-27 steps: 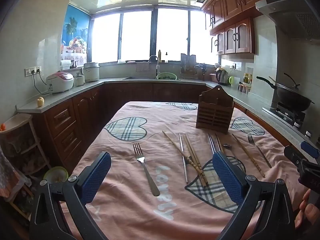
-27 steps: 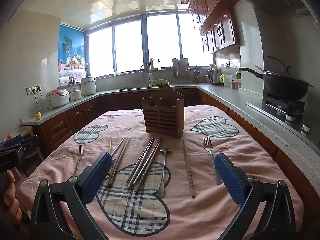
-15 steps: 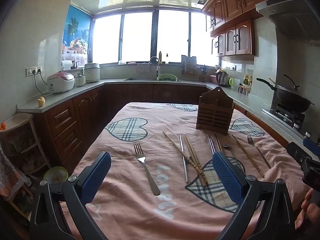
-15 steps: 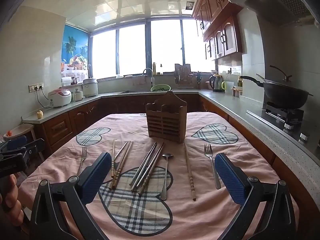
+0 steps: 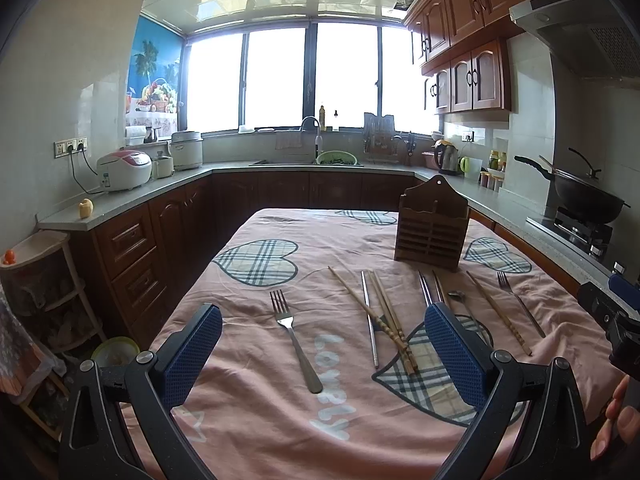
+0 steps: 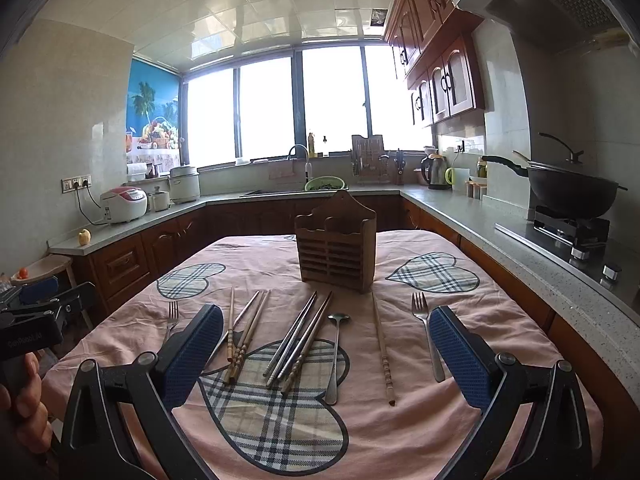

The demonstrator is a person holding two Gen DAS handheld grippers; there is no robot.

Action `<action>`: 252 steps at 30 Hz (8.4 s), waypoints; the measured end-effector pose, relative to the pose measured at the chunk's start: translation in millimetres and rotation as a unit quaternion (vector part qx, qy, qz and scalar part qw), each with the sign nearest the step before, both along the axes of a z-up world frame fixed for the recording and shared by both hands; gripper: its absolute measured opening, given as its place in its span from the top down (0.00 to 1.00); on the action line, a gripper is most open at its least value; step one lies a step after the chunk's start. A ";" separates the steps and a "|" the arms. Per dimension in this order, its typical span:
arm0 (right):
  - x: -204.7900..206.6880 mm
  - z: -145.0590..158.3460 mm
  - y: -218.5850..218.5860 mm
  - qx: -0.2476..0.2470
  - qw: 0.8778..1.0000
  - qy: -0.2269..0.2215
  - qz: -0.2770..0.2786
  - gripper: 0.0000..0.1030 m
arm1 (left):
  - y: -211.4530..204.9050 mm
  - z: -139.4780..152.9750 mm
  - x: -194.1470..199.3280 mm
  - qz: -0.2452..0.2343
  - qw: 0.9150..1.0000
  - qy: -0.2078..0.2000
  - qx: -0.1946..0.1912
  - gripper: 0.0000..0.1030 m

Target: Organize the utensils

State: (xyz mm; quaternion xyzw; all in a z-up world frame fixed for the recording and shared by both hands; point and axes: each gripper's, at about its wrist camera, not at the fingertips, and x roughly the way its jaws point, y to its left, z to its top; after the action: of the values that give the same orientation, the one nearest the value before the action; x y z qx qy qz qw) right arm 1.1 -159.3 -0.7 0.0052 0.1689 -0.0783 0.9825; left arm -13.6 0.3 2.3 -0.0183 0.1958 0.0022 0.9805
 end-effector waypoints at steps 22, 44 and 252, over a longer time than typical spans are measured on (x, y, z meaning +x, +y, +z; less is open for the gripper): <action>2.3 -2.3 4.1 -0.003 1.000 0.000 0.009 0.00 | 1.7 -0.5 1.7 0.000 1.000 0.001 -0.003 0.01; 2.6 -3.2 5.7 -0.003 1.000 0.001 0.010 0.00 | 1.1 -0.6 2.3 0.000 1.000 0.002 -0.004 0.01; 313.1 41.5 -172.9 0.169 0.985 0.013 -0.023 0.22 | -48.9 9.2 465.8 -0.112 0.983 0.064 -0.133 0.24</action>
State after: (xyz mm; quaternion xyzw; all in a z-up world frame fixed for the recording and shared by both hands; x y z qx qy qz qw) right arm 314.1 -332.2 40.8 0.1738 0.1921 -0.0713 0.9632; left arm 452.2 -48.6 11.6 -0.1269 0.2572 -0.1322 0.9488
